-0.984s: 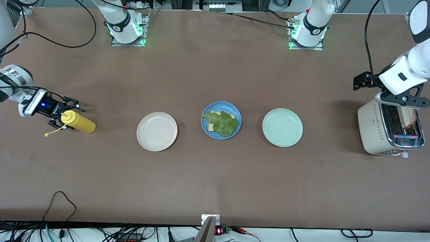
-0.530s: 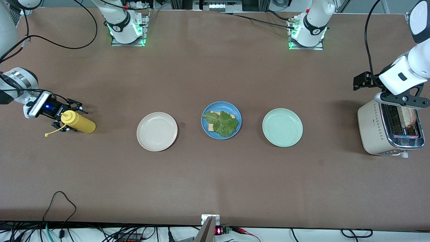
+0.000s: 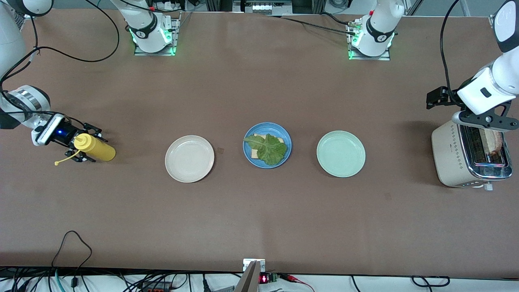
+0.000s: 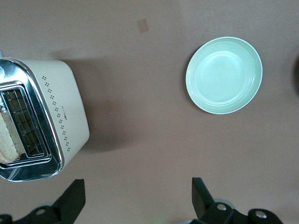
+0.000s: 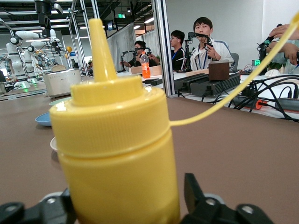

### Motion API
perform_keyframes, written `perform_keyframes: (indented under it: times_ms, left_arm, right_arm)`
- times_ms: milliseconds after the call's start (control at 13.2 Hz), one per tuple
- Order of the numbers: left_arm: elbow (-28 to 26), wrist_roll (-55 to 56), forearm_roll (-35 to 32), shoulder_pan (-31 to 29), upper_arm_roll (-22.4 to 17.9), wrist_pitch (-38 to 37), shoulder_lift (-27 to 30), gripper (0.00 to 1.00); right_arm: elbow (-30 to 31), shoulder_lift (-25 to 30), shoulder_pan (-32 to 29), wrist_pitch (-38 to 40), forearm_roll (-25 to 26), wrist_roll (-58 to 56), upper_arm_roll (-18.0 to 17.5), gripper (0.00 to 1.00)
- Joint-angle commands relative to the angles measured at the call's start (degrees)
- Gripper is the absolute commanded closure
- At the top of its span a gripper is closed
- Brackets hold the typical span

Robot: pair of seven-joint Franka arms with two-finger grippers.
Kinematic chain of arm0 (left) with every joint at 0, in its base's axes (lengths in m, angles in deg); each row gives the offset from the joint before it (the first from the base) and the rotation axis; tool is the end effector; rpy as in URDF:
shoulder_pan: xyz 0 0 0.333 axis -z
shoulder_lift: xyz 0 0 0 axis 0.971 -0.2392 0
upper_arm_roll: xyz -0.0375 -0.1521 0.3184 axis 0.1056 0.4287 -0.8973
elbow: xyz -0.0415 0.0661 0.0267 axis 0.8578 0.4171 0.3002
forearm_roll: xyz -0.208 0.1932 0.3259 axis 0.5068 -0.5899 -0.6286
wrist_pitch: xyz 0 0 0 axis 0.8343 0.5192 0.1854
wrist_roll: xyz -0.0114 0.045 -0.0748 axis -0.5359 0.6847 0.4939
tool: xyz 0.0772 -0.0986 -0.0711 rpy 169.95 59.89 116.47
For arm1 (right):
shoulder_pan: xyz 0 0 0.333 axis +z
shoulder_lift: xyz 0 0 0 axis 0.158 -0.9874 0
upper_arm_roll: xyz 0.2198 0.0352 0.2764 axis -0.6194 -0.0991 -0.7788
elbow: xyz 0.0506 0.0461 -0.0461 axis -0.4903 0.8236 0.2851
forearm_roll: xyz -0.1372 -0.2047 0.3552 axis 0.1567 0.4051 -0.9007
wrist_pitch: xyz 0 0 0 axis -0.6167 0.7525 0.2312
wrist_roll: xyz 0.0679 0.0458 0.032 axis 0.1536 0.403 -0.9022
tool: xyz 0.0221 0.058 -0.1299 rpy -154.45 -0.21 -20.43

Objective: Make sandwich in blue plate with both arms
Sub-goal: 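Grasp the yellow squeeze bottle with the right gripper and lift it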

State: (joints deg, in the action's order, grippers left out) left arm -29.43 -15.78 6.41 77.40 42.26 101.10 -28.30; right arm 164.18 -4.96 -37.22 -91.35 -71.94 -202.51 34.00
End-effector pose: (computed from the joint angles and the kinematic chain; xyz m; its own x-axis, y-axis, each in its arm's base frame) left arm 0.5930 -0.0006 0.5356 0.9727 -0.1727 -0.1552 -0.1777 -0.9839 -0.0187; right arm 0.5668 -0.2261 0.0947 0.1944 0.0989 0.9759 0.8849 -0.4470 -0.1309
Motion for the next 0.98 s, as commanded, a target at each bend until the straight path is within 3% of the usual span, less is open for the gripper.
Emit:
perform_keyframes:
  times_ms: [0,303,454,908]
  left_arm:
    - [0.7,-1.1,0.5,-0.6,0.2,-0.3,-0.1,0.00]
    - [0.7,-1.1,0.5,-0.6,0.1,-0.3,0.0,0.00]
    - [0.7,-1.2,0.5,-0.6,0.1,-0.3,0.0,0.00]
    - [0.7,-1.1,0.5,-0.6,0.1,-0.3,-0.1,0.00]
  right_arm:
    - [-0.9,-0.8,0.3,0.1,-1.0,-0.8,-0.1,0.48]
    - [-1.0,0.5,0.9,-1.6,3.5,0.2,-0.1,0.98]
    - [-1.1,3.0,1.6,-6.0,5.8,0.8,0.0,1.00]
    - [-1.4,15.1,12.0,-23.1,26.6,16.1,0.1,1.00]
